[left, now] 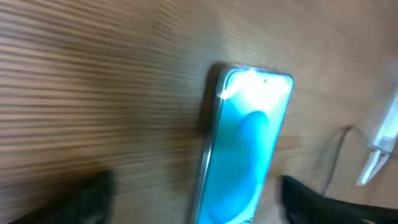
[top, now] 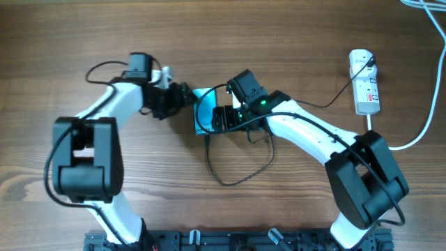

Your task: Plug charger to phone and switch on socket

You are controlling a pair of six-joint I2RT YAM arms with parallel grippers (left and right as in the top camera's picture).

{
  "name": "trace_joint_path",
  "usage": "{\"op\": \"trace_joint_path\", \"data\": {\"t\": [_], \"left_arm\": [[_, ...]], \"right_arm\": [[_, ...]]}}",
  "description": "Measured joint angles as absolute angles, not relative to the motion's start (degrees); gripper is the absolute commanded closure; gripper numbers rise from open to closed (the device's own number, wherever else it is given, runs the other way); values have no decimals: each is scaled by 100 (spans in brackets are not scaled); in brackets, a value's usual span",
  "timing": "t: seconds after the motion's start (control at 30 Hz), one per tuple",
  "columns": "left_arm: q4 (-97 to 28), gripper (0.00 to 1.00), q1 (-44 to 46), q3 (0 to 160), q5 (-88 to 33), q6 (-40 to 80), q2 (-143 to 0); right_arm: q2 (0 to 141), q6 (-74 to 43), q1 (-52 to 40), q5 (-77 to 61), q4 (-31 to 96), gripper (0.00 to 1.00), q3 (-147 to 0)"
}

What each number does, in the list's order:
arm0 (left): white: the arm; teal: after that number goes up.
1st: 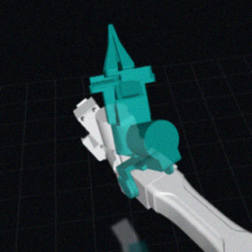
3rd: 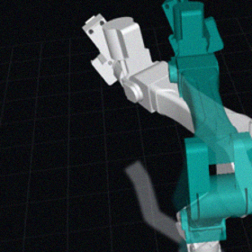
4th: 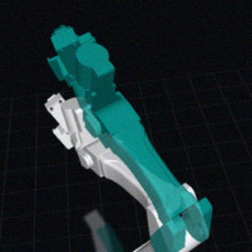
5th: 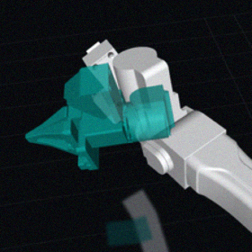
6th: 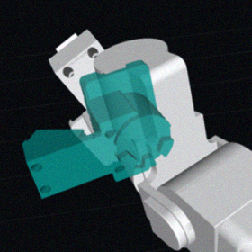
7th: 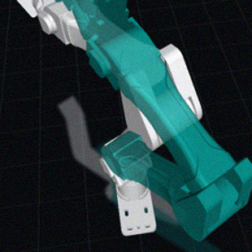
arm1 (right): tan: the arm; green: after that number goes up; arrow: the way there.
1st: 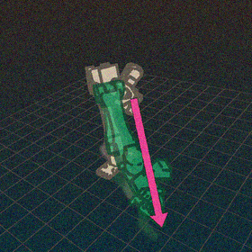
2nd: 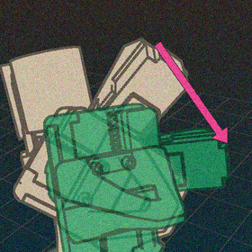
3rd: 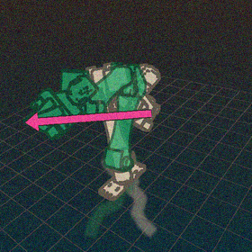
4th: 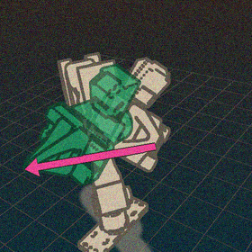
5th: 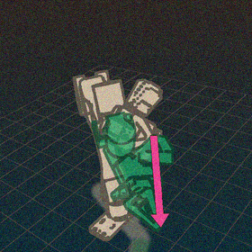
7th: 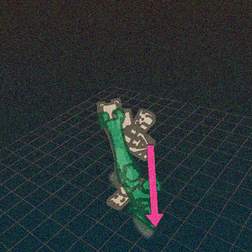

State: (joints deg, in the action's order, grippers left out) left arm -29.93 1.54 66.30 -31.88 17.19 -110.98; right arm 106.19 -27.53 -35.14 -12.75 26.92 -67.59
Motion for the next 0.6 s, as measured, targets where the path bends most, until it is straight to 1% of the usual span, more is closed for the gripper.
{"op": "trace_joint_path", "data": {"t": [0.2,0.33,0.37,0.47,0.6], "left_arm": [[-3190,0,-926,6652,-3212,1885,-11039],[-3223,0,-1127,6652,-3208,2163,-11034],[-3223,0,-1127,6652,-3199,2191,-11034],[-3223,0,-1127,6657,-3194,2257,-11034],[-3216,0,-1127,6661,-3179,2309,-11032]], "right_arm": [[10619,-2755,-3514,-1330,2567,0,-6759],[10619,-2753,-3514,-1673,2582,0,-6801],[10619,-2749,-3511,-1719,2740,0,-6853],[10604,-2729,-3420,-1629,3920,1,-7456],[10355,-2816,-2967,-904,5146,0,-8405]]}}
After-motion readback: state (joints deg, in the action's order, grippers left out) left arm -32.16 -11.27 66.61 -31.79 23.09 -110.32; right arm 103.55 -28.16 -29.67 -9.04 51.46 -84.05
